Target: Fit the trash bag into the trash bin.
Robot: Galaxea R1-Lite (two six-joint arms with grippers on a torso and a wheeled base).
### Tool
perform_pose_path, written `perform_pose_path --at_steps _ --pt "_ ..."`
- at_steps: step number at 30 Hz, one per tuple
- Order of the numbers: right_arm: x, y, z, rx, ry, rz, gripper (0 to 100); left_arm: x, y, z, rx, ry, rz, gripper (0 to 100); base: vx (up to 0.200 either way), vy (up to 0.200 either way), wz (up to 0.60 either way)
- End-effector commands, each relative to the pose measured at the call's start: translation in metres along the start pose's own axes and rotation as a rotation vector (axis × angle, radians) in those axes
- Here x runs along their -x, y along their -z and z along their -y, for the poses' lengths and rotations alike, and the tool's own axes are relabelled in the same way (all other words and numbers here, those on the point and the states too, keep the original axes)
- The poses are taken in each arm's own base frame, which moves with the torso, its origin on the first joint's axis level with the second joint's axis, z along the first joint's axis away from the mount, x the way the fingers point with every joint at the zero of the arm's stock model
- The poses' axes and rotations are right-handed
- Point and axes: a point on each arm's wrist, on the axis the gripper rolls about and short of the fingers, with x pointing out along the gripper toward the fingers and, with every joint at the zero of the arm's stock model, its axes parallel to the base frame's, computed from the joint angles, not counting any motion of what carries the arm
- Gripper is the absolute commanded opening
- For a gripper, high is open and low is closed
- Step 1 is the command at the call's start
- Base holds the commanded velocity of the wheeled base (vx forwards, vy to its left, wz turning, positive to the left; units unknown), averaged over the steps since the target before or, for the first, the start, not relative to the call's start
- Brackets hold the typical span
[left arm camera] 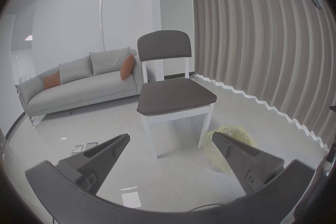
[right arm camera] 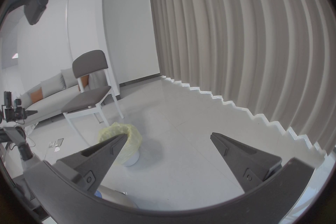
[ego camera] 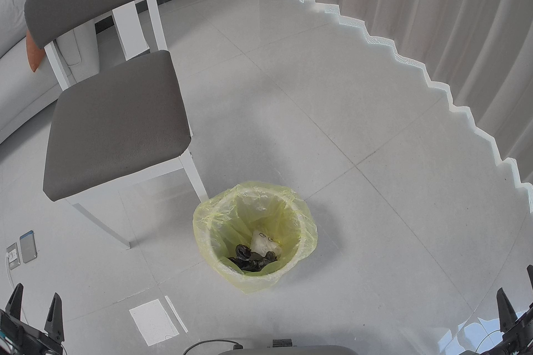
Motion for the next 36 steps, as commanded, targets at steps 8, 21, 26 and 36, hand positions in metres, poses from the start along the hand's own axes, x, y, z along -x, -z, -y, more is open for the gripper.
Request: perform_pose_path --at_steps 8,21,26,36 --pt "0.0 0.0019 0.0039 -0.09 0.168 0.031 100 -0.0018 0.005 -0.0001 -0.019 0.001 -0.027 100 0.0 0.0 0.0" --pt "-0.0001 0.0033 0.0016 -0.004 0.063 -0.005 100 -0.0018 0.0052 0.0 -0.034 0.006 -0.029 100 0.0 0.0 0.0" --pt "-0.0019 0.0081 0.0012 0.044 0.035 -0.005 100 -0.0018 0.0052 0.0 -0.034 0.004 -0.029 100 0.0 0.0 0.0" --pt "-0.0017 0.0079 0.0022 0.001 0.081 0.0 100 -0.0018 0.0052 0.0 -0.034 0.004 -0.029 100 0.0 0.0 0.0"
